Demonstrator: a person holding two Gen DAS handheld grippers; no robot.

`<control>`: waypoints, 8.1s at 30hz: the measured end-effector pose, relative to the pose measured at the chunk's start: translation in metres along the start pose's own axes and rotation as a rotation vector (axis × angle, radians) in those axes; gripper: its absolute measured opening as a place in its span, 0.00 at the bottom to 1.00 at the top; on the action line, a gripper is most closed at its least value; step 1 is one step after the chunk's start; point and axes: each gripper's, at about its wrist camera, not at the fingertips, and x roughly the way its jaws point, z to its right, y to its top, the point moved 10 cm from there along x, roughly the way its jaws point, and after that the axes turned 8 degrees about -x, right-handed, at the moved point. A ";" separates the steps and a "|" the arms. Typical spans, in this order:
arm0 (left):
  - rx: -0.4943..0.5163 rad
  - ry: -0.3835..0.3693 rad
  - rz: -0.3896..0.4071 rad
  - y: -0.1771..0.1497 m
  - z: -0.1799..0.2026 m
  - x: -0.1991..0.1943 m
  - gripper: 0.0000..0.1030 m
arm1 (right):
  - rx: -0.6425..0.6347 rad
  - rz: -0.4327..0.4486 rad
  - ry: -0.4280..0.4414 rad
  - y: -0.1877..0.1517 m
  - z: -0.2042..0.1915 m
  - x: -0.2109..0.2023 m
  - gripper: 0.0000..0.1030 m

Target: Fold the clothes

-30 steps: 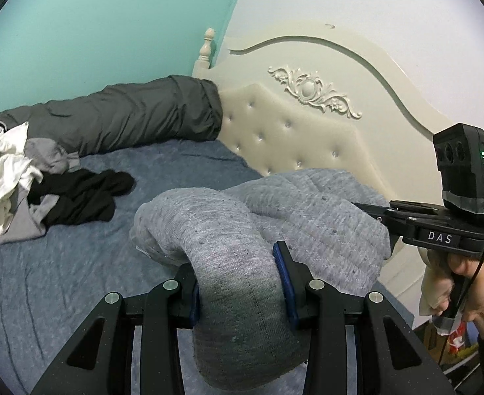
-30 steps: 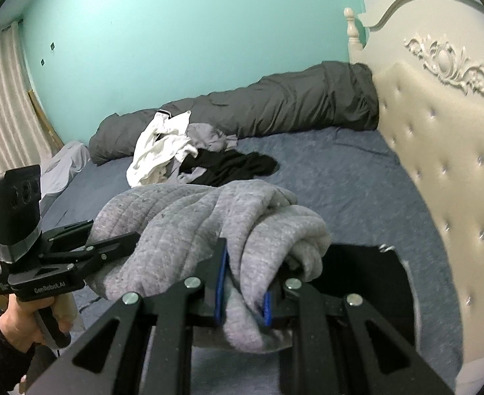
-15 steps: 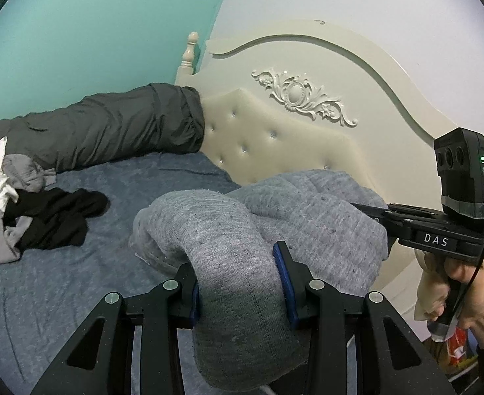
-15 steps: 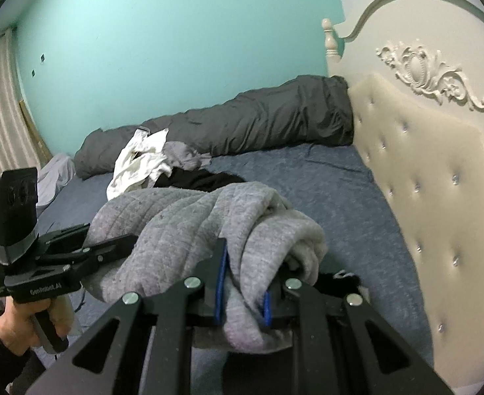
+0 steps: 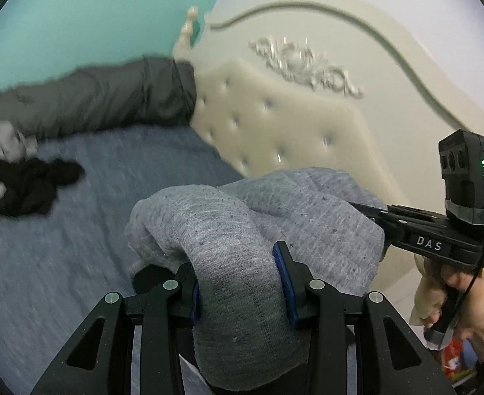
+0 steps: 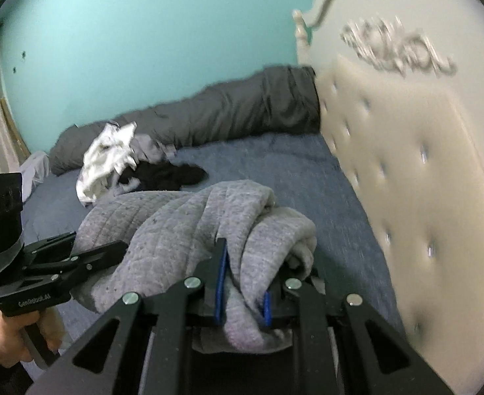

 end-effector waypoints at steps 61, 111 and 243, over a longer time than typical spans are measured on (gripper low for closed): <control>0.122 0.084 -0.230 -0.171 0.003 0.036 0.47 | 0.310 -0.167 -0.103 -0.187 0.055 0.023 0.00; 0.133 0.084 -0.193 -0.182 0.010 0.025 0.47 | 0.370 0.027 -0.229 -0.221 0.021 -0.004 0.00; 0.258 0.056 0.082 -0.225 0.048 -0.367 1.00 | 0.306 0.232 -0.453 -0.246 -0.249 -0.343 1.00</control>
